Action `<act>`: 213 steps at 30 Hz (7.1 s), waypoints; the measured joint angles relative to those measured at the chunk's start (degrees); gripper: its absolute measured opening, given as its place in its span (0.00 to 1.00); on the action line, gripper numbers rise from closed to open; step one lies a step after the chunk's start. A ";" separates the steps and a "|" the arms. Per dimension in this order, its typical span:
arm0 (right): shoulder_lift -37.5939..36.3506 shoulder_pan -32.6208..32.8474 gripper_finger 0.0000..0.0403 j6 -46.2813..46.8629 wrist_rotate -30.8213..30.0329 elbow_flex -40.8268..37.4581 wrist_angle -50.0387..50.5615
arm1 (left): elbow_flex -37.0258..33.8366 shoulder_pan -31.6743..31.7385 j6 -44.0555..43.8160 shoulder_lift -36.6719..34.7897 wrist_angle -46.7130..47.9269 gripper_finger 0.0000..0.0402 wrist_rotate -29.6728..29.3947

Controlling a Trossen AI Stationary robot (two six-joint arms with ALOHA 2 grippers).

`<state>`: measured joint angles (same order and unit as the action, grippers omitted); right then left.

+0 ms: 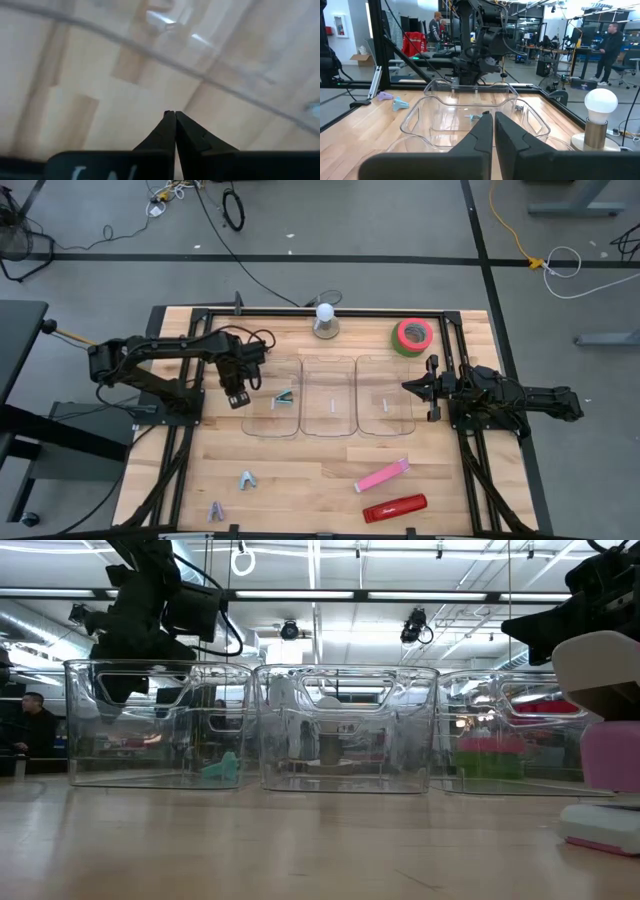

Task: Pick and place Stapler, Stapler remover, tape
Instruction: Put the black staple remover into the left transparent bin

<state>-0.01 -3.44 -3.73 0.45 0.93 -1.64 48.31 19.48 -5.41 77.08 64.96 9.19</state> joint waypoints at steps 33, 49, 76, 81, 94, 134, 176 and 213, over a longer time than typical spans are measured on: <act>0.00 0.02 0.05 0.00 0.02 0.00 -0.01 | 12.31 24.09 30.41 -1.92 -9.95 0.04 -13.51; 0.00 0.00 0.05 0.00 0.01 0.00 0.00 | 12.31 29.05 36.56 2.69 -23.55 0.03 -3.97; 0.00 0.01 0.05 -0.02 0.00 -0.02 -0.01 | 12.28 36.55 37.46 13.79 -25.29 0.62 10.16; 0.00 0.01 0.05 -0.01 0.00 -0.01 -0.01 | 12.28 36.55 41.99 14.98 -24.46 0.59 10.10; 0.00 0.01 0.05 0.00 0.00 -0.01 -0.01 | 12.26 36.55 50.46 16.35 -26.50 0.51 4.32; 0.00 -0.01 0.05 0.00 0.00 0.00 -0.01 | 11.68 31.69 54.60 16.31 -21.08 0.51 3.82; 0.00 0.00 0.05 0.00 0.00 0.00 -0.01 | 19.93 32.03 59.01 29.11 -17.06 0.39 9.94; 0.00 0.02 0.05 -0.01 0.00 0.00 -0.01 | 19.93 31.79 58.53 30.51 -17.18 0.01 9.27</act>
<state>-0.01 -3.42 -3.74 0.45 0.93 -1.65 68.25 51.27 53.12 107.59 47.78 18.46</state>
